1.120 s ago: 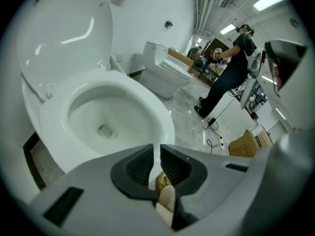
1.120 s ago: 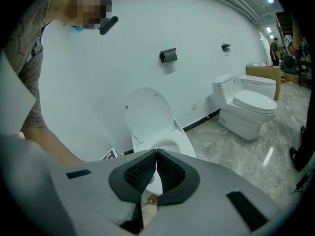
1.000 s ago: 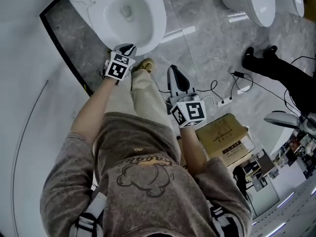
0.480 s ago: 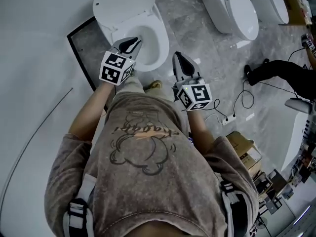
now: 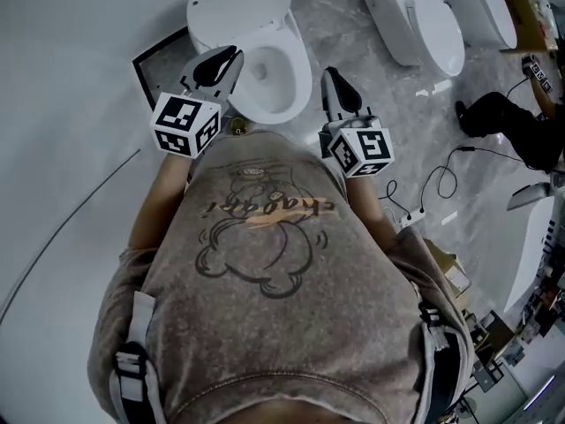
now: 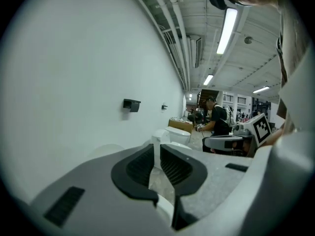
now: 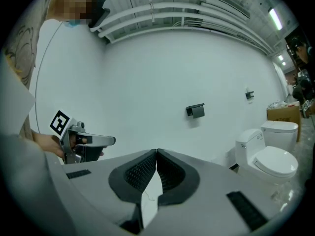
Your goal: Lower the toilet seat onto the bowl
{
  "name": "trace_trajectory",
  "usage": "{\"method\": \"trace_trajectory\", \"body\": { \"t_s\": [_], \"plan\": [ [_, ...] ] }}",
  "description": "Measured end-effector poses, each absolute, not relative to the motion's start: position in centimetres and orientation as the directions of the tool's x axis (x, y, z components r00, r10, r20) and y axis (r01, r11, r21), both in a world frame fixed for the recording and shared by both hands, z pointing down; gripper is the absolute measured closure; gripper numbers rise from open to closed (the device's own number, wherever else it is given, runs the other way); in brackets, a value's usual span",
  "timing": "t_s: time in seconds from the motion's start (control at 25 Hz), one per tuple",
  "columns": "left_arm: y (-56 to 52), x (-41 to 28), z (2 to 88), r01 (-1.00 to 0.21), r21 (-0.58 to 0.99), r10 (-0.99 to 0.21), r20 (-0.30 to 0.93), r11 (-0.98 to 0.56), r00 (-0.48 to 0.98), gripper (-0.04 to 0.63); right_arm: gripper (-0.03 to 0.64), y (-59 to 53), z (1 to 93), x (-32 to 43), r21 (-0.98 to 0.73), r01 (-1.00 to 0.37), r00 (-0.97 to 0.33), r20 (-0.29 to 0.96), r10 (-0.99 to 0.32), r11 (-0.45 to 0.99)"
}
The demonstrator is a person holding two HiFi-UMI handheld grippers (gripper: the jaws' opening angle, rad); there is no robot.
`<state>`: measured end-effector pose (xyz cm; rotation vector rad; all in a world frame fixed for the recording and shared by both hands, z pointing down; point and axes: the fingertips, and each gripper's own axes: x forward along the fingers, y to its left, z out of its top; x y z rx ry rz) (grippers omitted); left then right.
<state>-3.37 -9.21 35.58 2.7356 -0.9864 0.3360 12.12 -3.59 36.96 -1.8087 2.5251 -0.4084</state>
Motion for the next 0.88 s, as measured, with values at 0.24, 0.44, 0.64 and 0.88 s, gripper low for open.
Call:
{"method": "trace_trajectory", "body": {
  "t_s": [0.24,0.44,0.64,0.88],
  "plan": [
    [-9.1,-5.0,36.7,-0.682,0.141,-0.657,0.187,-0.718,0.730,0.583,0.589,-3.8,37.2,12.2,-0.176,-0.940,-0.314,0.112,-0.943,0.292],
    [-8.6,-5.4,38.1,-0.693,0.170,-0.675,0.156,-0.701,0.721,0.583,0.591,-3.4,37.8,12.0,-0.148,-0.947,-0.302,0.112,-0.947,0.285],
    [-8.2,-4.8,38.7,-0.684,0.159,-0.664,0.162,-0.712,0.730,0.583,0.591,-3.1,38.7,12.0,-0.158,-0.953,-0.280,0.128,-0.951,0.259],
    [-8.2,-5.4,39.1,-0.694,0.152,-0.670,0.183,-0.704,0.719,0.583,0.591,-3.0,38.9,11.7,-0.165,-0.951,-0.285,0.138,-0.949,0.261]
  ]
}}
